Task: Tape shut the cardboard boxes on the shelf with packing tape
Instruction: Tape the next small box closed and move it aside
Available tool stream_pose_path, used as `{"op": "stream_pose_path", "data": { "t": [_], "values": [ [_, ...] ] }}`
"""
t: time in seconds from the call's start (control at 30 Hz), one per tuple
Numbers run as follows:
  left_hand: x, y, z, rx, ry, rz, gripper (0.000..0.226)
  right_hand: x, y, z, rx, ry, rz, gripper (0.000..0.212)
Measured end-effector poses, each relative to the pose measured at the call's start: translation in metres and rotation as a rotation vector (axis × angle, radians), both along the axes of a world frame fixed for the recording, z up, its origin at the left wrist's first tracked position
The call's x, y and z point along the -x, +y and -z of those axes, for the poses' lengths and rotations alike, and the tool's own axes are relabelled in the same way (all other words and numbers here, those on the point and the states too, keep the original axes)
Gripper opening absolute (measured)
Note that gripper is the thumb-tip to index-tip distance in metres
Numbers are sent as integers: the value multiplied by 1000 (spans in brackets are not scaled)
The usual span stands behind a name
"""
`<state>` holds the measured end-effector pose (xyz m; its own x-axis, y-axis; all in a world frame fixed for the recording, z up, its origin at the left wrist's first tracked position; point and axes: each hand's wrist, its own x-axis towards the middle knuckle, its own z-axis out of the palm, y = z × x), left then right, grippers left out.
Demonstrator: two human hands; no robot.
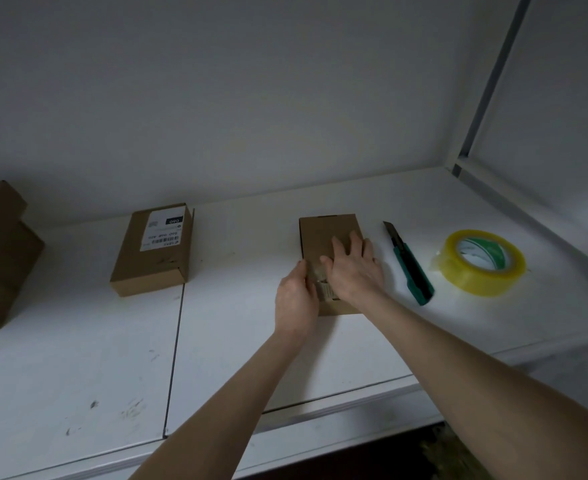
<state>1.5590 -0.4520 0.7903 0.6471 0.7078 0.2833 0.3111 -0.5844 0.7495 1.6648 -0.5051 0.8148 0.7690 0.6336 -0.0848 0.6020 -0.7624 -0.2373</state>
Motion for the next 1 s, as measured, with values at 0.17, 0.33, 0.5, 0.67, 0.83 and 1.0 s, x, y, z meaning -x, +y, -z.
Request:
{"op": "stream_pose_path", "data": {
  "t": [0.17,0.33,0.5,0.67,0.83,1.0],
  "values": [
    [-6,4,-5,138,103,-28,15,1,0,-1,8,0,2,57],
    [-6,14,-1,286,91,7,22,1,1,0,21,-4,-1,57],
    [-5,9,-1,316,129,35,27,1,1,-2,28,12,-3,58],
    [4,12,-17,312,306,91,41,2,1,-3,37,46,-6,58],
    [12,45,-28,262,345,-60,47,-8,4,-21,2,20,-5,62],
    [20,68,-27,221,224,-180,43,-3,26,-20,3,-2,-136,73]
  ]
}}
